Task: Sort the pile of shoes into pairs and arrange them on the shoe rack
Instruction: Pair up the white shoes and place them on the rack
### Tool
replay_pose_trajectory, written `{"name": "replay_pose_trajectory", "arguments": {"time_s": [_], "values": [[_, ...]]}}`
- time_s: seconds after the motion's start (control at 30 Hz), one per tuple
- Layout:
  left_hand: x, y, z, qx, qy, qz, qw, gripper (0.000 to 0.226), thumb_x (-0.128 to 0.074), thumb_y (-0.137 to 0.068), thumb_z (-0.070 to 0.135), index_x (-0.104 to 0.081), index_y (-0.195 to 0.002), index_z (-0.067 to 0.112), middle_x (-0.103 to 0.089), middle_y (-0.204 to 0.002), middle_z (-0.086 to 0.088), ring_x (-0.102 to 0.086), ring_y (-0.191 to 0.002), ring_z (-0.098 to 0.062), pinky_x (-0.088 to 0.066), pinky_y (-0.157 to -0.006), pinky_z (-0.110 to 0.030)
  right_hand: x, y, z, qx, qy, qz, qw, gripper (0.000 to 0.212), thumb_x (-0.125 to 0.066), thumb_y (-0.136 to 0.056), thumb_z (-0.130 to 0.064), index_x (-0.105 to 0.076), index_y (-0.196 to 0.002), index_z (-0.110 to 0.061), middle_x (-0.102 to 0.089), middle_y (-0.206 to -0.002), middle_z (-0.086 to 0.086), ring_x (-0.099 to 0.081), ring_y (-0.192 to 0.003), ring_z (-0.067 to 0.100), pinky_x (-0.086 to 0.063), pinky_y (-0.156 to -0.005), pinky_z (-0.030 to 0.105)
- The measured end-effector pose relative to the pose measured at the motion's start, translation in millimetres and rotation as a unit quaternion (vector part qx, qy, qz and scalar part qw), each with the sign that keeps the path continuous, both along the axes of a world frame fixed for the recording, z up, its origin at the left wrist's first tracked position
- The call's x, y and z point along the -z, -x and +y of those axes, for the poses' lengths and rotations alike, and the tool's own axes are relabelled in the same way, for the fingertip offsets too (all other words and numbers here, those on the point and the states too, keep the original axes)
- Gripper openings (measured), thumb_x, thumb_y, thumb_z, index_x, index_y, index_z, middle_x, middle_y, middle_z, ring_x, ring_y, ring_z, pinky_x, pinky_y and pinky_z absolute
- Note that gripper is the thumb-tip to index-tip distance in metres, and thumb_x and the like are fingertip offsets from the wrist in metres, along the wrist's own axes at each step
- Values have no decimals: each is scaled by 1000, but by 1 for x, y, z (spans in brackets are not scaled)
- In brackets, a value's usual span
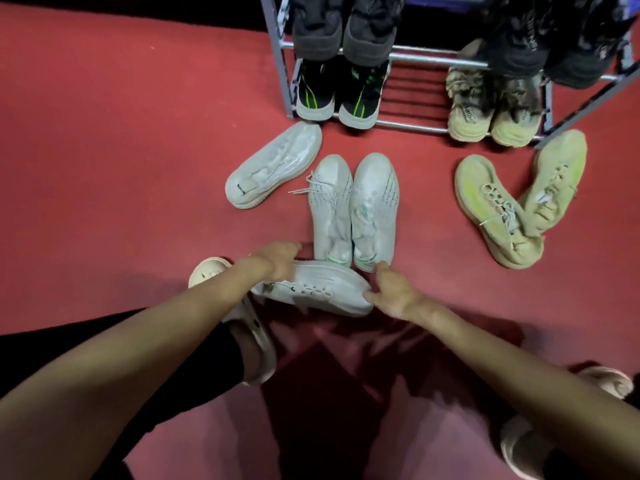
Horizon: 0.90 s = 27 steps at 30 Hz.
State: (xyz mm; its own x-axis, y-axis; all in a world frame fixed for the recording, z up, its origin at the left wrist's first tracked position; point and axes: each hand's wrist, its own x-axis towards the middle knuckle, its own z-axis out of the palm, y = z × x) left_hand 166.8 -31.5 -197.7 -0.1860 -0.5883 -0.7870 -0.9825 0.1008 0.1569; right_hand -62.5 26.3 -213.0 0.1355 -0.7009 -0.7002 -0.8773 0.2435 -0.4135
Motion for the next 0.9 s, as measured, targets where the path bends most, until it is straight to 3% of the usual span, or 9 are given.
{"name": "replay_pose_trajectory", "arguments": {"time_s": [0.1,0.3,0.43,0.5,0.57,0.6,0.7,0.77,0.9], "values": [[11,-12,5,20,15,-8,1000,45,-53,-91,17,-50,-135,12,-52,-142,-10,-50,-131,-29,-41,-106,-38,11,-8,9,17,-39,-1,999,44,-59,-86,-20,-45,-122,3,-57,-122,21,-56,-114,33,-43,-88,32],[18,-33,-3,26,33,22,999,43,-48,-93,11,-51,-136,18,-53,-143,-6,-49,-132,-27,-37,-108,-38,5,-8,0,7,1,-22,1000,32,-45,-90,-8,-50,-121,-2,-61,-119,19,-58,-111,32,-40,-82,30],[10,-43,-19,-37,-11,97,995,39,-55,-93,12,-56,-132,11,-61,-133,-7,-56,-122,-26,-43,-103,-34,-24,4,-37,78,103,-107,986,22,-50,-93,-13,-61,-111,-9,-66,-97,11,-58,-87,19,-38,-70,25],[4,-43,-26,-67,-18,153,986,32,-58,-91,11,-62,-123,7,-67,-118,-8,-60,-106,-22,-46,-94,-35,-37,10,-56,163,161,-159,960,17,-52,-94,-18,-63,-101,-8,-63,-82,10,-56,-76,21,-46,-72,34],[-2,-40,-30,-104,-19,210,972,16,-59,-91,10,-68,-104,8,-66,-91,-5,-56,-84,-17,-45,-77,-32,-44,15,-74,251,205,-200,925,19,-53,-94,-19,-62,-104,-6,-61,-77,7,-55,-72,21,-48,-73,42],[-5,-37,-32,-124,-13,226,966,8,-59,-90,11,-67,-92,10,-60,-79,0,-51,-75,-14,-42,-68,-29,-46,16,-81,283,215,-214,910,22,-52,-93,-18,-59,-110,-7,-61,-76,4,-55,-72,19,-49,-71,41],[-11,-21,-35,-196,13,251,948,22,-58,-91,13,-56,-70,11,-45,-64,5,-41,-61,-11,-34,-57,-25,-44,18,-93,333,215,-225,890,35,-51,-92,-15,-50,-127,-8,-58,-80,-2,-56,-77,14,-49,-65,27],[-11,-5,-36,-259,7,271,927,17,-55,-93,12,-58,-77,6,-51,-69,-4,-49,-64,-17,-46,-61,-33,-38,15,-91,327,195,-210,901,40,-50,-91,-12,-48,-130,-7,-57,-80,-3,-57,-80,15,-51,-65,26],[-9,26,-34,-409,-27,332,850,21,-54,-96,11,-63,-104,-6,-65,-87,-14,-69,-77,-29,-62,-60,-34,-25,3,-77,284,124,-172,935,42,-50,-91,-14,-47,-132,-8,-58,-86,-1,-58,-90,22,-52,-88,48]]}}
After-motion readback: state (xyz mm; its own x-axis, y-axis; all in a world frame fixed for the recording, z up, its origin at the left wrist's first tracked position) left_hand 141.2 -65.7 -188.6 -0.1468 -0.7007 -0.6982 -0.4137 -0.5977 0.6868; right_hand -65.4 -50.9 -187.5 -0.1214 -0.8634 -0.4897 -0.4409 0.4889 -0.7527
